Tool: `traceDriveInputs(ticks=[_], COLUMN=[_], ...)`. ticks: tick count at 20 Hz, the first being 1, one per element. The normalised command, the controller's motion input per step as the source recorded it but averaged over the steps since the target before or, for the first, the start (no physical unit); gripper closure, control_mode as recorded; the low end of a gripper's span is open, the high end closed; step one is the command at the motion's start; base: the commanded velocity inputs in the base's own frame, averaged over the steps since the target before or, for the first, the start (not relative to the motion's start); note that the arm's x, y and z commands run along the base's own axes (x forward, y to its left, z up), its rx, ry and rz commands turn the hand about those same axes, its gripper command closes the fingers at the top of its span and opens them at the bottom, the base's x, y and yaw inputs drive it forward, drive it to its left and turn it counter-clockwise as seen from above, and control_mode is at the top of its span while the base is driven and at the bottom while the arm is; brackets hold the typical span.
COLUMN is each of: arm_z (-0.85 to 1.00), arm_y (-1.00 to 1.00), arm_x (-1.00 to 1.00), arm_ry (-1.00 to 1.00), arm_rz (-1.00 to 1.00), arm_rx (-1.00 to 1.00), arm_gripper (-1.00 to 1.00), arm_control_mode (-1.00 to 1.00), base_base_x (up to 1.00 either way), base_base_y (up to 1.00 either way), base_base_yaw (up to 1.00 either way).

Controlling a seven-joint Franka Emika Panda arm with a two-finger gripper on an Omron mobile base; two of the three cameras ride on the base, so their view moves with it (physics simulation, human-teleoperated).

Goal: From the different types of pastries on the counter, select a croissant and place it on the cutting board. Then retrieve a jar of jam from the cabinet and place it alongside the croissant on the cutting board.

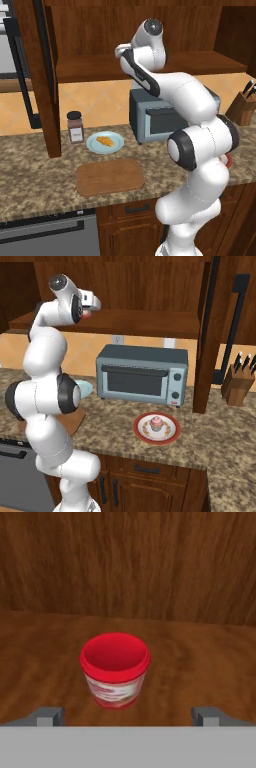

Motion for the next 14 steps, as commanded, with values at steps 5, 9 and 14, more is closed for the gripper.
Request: traceDriveInputs(ticks=[5, 9, 14], arm_z=[-0.05, -0.02, 0.00], arm_y=[0.10, 0.17, 0.00], arm_x=[0.32, 0.32, 0.09], arm_ry=[-0.01, -0.05, -0.01], arm_rz=[0.00, -0.01, -0.01], arm_rx=[0.00, 0.00, 0.00], arm_gripper=[-1.00, -1.00, -1.00], arm_control_mode=[-1.00, -1.00, -1.00], base_base_x=[0.00, 0.00, 0.00], base_base_y=[0.00, 0.00, 0.00], base_base_yaw=[0.00, 0.00, 0.00])
